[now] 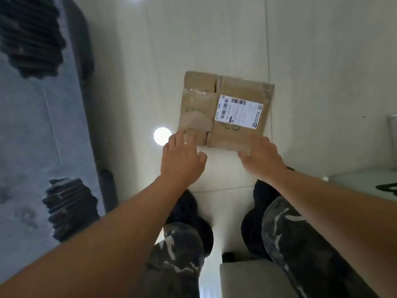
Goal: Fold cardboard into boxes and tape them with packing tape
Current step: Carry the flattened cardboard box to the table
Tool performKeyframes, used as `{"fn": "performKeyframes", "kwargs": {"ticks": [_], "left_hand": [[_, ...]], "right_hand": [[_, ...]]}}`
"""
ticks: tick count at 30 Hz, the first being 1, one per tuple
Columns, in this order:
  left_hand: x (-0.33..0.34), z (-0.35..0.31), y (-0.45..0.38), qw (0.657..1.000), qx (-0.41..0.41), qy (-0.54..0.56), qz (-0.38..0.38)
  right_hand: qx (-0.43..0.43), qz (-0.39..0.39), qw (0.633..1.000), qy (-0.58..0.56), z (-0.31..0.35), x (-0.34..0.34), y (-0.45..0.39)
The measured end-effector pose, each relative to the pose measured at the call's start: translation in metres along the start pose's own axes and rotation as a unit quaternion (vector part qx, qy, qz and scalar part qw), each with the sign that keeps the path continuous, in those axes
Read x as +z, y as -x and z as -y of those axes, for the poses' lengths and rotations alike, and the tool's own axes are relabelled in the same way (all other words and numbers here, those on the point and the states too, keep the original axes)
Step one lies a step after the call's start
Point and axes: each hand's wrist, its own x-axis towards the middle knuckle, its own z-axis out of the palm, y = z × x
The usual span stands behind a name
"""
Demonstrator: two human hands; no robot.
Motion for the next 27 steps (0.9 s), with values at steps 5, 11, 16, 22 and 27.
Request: {"fn": "performKeyframes", "kwargs": {"ticks": [5, 11, 16, 22, 27], "left_hand": [[0.019, 0.006, -0.043, 0.996, -0.051, 0.069, -0.004], [0.029, 0.004, -0.084, 0.960, -0.146, 0.234, 0.039], [0.015, 0.009, -0.069, 0.932, -0.258, 0.247, 0.061], [-0.049, -0.002, 0.012, 0.929, -0.246, 0.270, 0.053], [-0.141, -0.025, 0.099, 0.922, -0.264, 0.280, 0.037]], "right_hand": [[0.052, -0.016, 0.992, -0.112, -0.009, 0.017, -0.053], [0.151, -0.091, 0.951, -0.256, -0.008, 0.023, -0.083], [0.136, -0.109, 0.950, -0.257, -0.025, 0.020, -0.062], [0.069, -0.086, 0.967, -0.229, -0.010, -0.002, 0.023], [0.012, -0.088, 0.977, -0.195, 0.029, -0.059, 0.121]]}}
